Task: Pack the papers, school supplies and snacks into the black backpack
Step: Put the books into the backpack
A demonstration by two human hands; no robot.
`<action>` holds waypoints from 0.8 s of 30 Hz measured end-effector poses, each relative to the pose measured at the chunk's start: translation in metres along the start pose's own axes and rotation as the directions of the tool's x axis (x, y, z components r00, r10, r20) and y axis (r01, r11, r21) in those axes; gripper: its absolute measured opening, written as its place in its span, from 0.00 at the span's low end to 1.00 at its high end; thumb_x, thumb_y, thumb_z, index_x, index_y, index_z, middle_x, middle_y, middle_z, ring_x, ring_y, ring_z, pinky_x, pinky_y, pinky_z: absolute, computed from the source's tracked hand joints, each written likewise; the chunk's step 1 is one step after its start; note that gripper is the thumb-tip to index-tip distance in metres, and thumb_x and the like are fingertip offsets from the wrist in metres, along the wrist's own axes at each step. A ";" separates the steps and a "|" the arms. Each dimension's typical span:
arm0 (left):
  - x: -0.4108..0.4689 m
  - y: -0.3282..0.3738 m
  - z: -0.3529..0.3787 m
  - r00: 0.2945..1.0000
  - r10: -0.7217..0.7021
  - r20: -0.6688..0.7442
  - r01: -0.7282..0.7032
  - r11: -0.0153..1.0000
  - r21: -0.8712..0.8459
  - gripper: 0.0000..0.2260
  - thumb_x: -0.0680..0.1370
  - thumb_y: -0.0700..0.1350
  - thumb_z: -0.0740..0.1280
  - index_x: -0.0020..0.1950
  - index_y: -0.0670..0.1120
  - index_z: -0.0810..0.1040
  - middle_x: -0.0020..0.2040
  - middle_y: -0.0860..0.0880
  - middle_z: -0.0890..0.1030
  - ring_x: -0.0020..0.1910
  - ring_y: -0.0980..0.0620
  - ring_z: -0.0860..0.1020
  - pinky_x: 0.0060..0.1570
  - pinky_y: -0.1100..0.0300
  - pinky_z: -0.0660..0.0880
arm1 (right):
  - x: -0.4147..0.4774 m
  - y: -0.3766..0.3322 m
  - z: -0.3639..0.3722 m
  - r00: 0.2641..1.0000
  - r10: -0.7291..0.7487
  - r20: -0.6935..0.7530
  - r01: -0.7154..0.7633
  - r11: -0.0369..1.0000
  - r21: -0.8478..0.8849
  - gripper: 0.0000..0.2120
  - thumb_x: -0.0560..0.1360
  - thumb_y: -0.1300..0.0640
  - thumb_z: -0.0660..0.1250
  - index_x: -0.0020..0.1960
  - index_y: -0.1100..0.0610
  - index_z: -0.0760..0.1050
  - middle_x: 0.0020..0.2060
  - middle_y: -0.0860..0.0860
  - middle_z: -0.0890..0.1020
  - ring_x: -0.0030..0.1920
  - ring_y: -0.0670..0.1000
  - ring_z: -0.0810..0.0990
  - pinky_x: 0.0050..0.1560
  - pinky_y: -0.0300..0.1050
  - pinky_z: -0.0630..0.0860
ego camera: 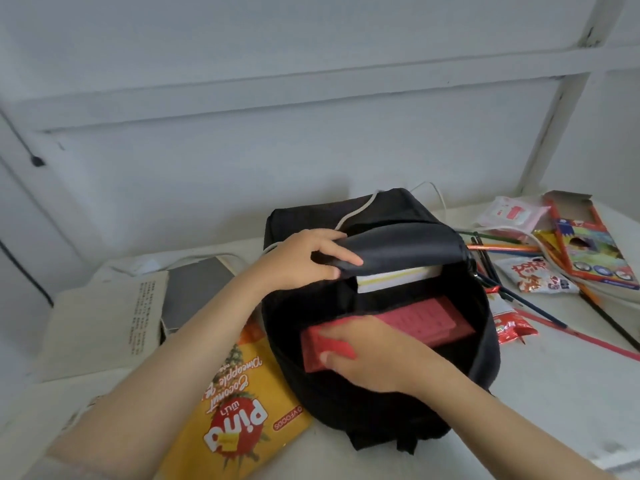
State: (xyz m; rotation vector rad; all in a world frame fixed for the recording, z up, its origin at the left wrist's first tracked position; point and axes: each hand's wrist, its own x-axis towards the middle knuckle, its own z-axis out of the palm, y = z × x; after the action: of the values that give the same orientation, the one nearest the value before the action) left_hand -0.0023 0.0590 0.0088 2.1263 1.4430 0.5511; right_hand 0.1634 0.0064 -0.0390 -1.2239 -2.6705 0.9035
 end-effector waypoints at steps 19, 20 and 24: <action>-0.294 -0.081 0.009 0.010 -0.726 -0.687 0.846 0.373 -0.382 0.21 0.75 0.46 0.67 0.68 0.45 0.70 0.61 0.40 0.75 0.60 0.40 0.70 0.56 0.49 0.67 | 0.170 -0.119 0.033 0.938 -0.276 -0.208 0.227 0.946 -0.231 0.25 0.79 0.48 0.57 0.72 0.59 0.60 0.54 0.56 0.79 0.54 0.57 0.77 0.50 0.48 0.71; -0.302 -0.081 0.013 -0.051 -0.759 -0.649 0.842 0.317 -0.437 0.23 0.75 0.47 0.67 0.68 0.43 0.68 0.61 0.39 0.75 0.61 0.39 0.70 0.55 0.49 0.67 | 0.176 -0.123 0.036 0.935 -0.265 -0.237 0.199 0.942 -0.269 0.26 0.79 0.48 0.56 0.73 0.58 0.57 0.51 0.55 0.80 0.52 0.58 0.78 0.49 0.49 0.71; -0.312 -0.077 0.024 -0.110 -0.842 -0.528 0.667 0.331 -0.667 0.25 0.77 0.48 0.66 0.71 0.43 0.62 0.64 0.41 0.73 0.62 0.40 0.71 0.55 0.50 0.67 | 0.197 -0.138 0.048 0.959 -0.193 -0.205 0.187 0.981 -0.048 0.33 0.79 0.49 0.57 0.76 0.61 0.45 0.48 0.55 0.80 0.55 0.60 0.77 0.59 0.57 0.72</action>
State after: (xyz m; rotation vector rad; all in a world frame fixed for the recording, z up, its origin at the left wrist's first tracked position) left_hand -0.1549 -0.2132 -0.0723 0.2768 2.6609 1.2176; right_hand -0.0776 0.0526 -0.0387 -0.9831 -2.5840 0.6723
